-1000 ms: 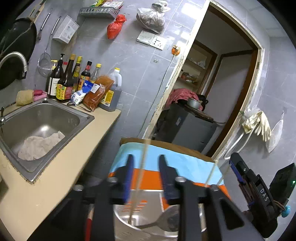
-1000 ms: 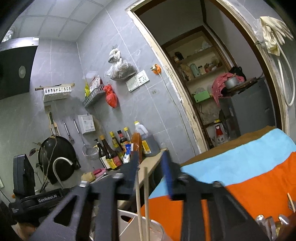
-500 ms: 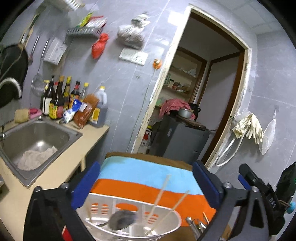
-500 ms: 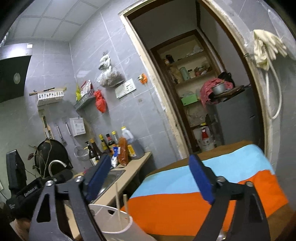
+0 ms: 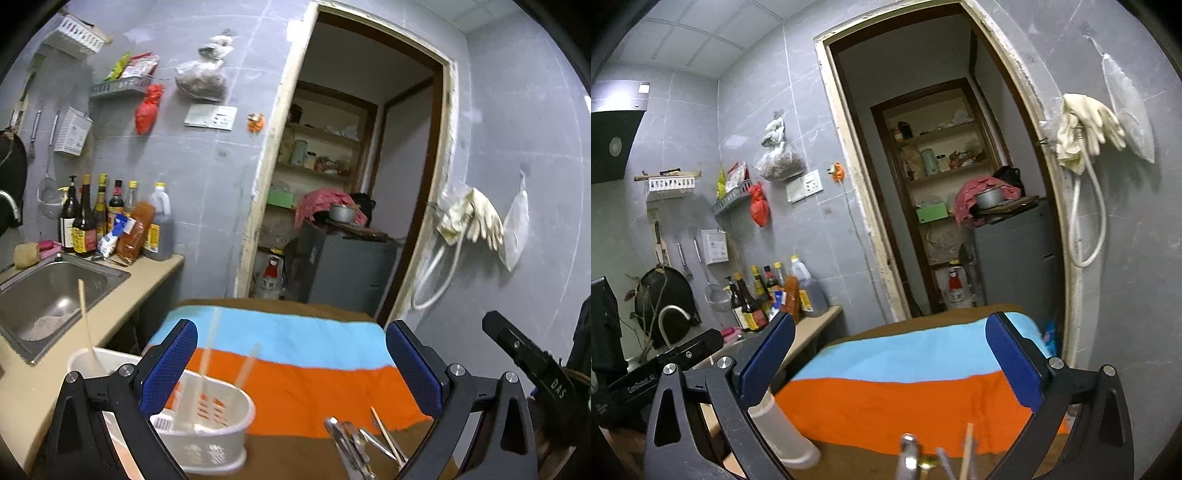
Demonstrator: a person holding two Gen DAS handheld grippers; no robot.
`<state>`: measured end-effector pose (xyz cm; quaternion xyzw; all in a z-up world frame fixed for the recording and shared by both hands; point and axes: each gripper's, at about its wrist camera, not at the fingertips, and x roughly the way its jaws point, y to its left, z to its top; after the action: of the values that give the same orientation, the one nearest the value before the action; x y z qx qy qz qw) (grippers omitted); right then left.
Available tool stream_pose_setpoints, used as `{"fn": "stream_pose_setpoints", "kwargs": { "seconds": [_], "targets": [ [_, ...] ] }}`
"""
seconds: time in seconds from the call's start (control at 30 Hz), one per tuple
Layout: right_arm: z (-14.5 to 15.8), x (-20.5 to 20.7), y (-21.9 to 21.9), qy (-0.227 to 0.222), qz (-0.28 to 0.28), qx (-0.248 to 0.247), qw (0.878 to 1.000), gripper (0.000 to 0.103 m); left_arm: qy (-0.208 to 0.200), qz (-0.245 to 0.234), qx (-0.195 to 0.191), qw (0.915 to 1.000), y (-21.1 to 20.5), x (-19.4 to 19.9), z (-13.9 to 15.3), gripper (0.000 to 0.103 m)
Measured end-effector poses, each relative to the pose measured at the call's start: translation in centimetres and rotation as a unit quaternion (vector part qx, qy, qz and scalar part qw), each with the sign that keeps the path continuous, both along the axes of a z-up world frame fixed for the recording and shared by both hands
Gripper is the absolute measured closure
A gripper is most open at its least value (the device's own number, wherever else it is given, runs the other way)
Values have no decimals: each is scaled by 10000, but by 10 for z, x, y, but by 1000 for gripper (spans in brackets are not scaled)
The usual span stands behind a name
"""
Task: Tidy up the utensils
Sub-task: 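Move both open tools back down to the metal utensils on the cloth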
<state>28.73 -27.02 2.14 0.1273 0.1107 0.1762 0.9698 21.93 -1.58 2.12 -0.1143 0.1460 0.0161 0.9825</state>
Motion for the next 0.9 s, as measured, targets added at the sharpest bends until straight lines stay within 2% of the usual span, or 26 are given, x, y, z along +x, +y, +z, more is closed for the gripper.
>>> {"fn": "stream_pose_setpoints", "kwargs": {
  "seconds": [0.1, 0.37, 0.57, 0.73, 0.9],
  "targets": [
    [-5, -2, -20, 106, -113, -43, 9999, 2, 75, -69, 65, 9999, -19, -3, -8, 0],
    [-31, 3, -62, 601, -438, -165, 9971, 2, 590, -375, 151, 9974, -57, 6, -36, 0],
    [-62, 15, -81, 1075, -474, -306, 9926, 2, 1088, -492, -10, 9929, -66, 22, -65, 0],
    [-95, 32, -83, 1598, -383, -480, 9852, 2, 1612, -604, -179, 9849, -71, 41, -92, 0],
    [-129, 48, -82, 2021, -168, -448, 9782, 2, 1916, -646, -378, 9786, -72, 55, -114, 1]
  ]
}}
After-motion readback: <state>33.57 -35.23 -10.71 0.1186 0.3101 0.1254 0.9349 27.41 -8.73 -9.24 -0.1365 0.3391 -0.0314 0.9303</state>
